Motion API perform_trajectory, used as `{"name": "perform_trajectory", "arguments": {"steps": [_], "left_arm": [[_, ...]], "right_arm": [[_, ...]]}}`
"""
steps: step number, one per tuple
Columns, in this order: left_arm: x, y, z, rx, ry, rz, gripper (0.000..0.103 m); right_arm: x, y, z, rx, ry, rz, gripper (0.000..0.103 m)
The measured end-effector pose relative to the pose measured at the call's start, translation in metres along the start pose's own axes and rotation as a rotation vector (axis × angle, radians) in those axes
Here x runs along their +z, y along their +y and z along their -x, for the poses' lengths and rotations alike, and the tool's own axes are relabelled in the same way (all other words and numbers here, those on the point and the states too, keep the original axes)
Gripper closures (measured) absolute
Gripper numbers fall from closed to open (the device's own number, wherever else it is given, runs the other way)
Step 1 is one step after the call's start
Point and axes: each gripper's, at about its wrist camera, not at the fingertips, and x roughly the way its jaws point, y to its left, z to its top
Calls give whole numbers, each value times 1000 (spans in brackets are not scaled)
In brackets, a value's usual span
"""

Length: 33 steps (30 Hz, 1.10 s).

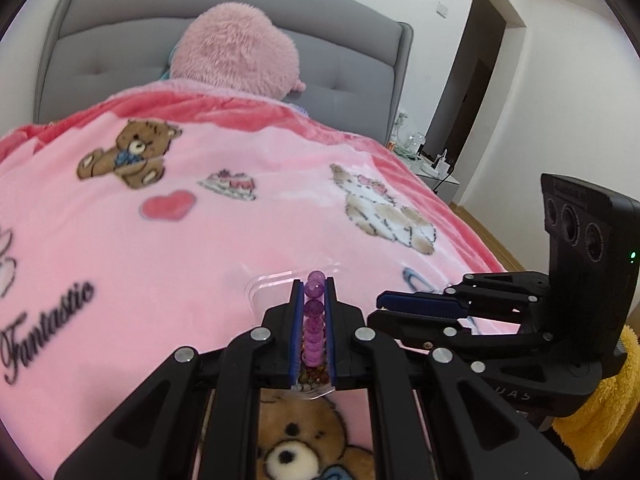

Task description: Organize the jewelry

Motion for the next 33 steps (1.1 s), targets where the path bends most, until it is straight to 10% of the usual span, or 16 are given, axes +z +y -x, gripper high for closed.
{"name": "perform_trajectory", "arguments": {"steps": [17, 24, 27, 33], "left_arm": [[-16, 8, -9, 23, 48, 16, 93], [-6, 7, 9, 46, 21, 25, 80], [-5, 4, 20, 66, 11, 24, 66], [-6, -8, 40, 129, -38, 26, 6]], "right_arm": [[-10, -2, -8, -4, 32, -28, 85], [-6, -6, 19, -18, -15, -54, 65], [-8, -8, 36, -27, -43, -79, 57], [-20, -13, 65, -52, -101, -117, 27]]}}
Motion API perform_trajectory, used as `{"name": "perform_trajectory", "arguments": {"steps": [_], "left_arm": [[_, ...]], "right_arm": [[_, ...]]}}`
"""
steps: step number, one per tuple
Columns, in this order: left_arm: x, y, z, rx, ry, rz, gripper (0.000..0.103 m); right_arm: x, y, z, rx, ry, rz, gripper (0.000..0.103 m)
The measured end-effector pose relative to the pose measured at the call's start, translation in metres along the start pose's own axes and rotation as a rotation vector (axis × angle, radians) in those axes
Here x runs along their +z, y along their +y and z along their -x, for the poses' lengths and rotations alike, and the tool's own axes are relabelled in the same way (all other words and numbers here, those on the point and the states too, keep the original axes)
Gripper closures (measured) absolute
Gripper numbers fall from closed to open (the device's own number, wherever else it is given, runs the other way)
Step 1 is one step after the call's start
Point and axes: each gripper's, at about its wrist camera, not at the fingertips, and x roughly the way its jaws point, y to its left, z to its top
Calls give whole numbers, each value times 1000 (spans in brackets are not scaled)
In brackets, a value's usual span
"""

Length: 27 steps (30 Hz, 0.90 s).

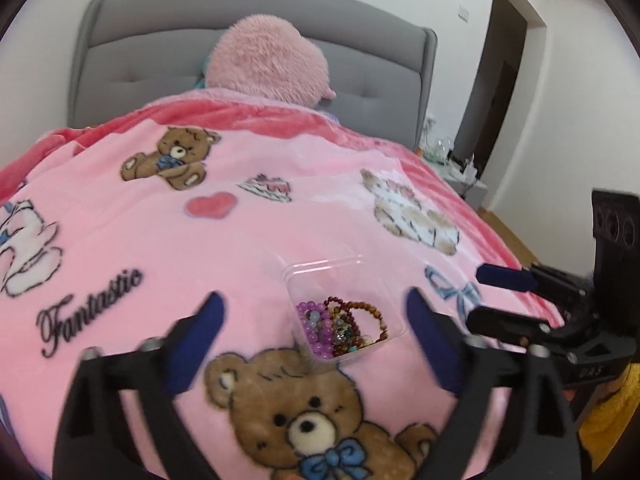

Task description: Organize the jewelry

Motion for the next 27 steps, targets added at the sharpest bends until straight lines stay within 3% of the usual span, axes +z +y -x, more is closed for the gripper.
{"name": "perform_trajectory", "arguments": {"steps": [3, 6, 12, 27], "left_arm": [[2, -2, 4, 9, 7, 46, 5], [3, -10, 4, 37, 31, 33, 5], [2, -33, 13, 64, -8, -65, 5], [-5, -42, 12, 65, 7, -83, 5]], "right_arm": [[-5, -6, 14, -18, -31, -11, 12], [-10, -10, 24, -31, -53, -25, 8], [-14, -10, 32, -42, -50, 4, 8], [-16, -4, 34, -14, -43, 27, 8]]}}
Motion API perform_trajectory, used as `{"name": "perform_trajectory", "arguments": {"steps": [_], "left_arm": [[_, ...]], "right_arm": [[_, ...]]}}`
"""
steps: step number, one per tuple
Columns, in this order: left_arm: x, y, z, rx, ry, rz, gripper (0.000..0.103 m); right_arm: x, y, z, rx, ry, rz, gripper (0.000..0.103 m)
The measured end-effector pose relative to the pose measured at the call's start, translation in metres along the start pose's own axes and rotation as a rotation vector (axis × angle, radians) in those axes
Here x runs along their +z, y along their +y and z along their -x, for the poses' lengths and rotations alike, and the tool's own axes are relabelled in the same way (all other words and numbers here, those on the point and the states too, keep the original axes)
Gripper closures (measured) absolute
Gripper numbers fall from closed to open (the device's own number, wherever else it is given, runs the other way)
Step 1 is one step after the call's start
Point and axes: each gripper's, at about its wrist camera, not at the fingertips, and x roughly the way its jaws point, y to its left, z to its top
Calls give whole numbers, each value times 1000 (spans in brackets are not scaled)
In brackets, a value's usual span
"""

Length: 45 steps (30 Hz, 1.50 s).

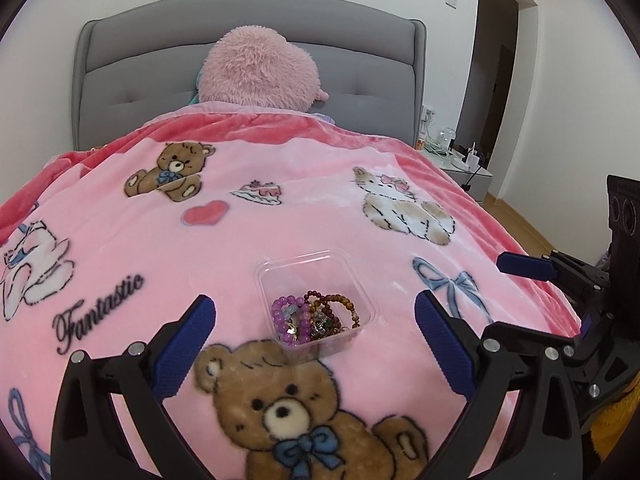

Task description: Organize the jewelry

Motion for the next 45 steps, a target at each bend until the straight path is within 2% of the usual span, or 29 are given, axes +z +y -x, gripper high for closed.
{"name": "perform_trajectory", "arguments": {"steps": [30, 45], "left_arm": [[-3, 8, 2, 4, -3, 6, 5], [-4, 9, 1, -20, 8, 7, 5]], "right_arm": [[7, 3, -3, 17, 2, -8, 8], [7, 3, -5, 21, -1, -10, 8]]}}
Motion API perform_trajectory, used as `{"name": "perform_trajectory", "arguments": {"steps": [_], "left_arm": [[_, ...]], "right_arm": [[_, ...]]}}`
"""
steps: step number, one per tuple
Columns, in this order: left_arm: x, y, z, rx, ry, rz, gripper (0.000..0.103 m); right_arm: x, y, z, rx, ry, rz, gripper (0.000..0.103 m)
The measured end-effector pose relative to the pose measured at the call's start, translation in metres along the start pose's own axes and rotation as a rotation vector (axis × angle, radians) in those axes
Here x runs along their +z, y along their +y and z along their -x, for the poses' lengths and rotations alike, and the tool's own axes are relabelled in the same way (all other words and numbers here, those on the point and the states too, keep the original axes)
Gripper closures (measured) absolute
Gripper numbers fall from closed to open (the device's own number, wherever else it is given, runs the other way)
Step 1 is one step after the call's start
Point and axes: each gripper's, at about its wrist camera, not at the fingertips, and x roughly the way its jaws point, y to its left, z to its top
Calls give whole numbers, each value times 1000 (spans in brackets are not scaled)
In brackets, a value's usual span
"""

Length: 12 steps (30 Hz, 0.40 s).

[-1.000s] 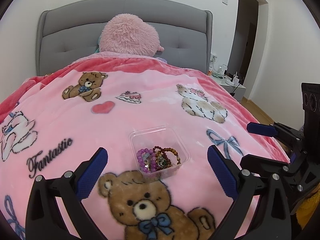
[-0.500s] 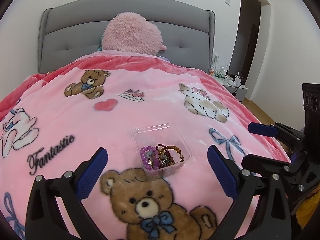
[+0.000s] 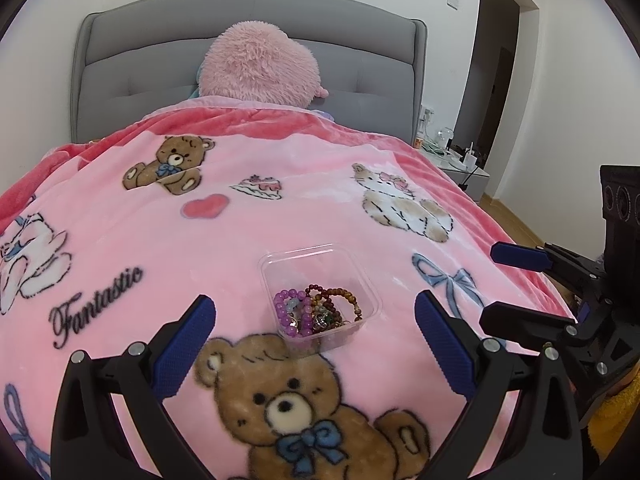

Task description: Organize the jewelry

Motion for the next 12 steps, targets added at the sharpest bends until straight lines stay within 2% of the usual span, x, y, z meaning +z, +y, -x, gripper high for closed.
{"name": "perform_trajectory", "arguments": {"steps": [12], "left_arm": [[1, -4, 0, -4, -2, -13, 5]], "right_arm": [[0, 0, 1, -1, -4, 0, 8]]}}
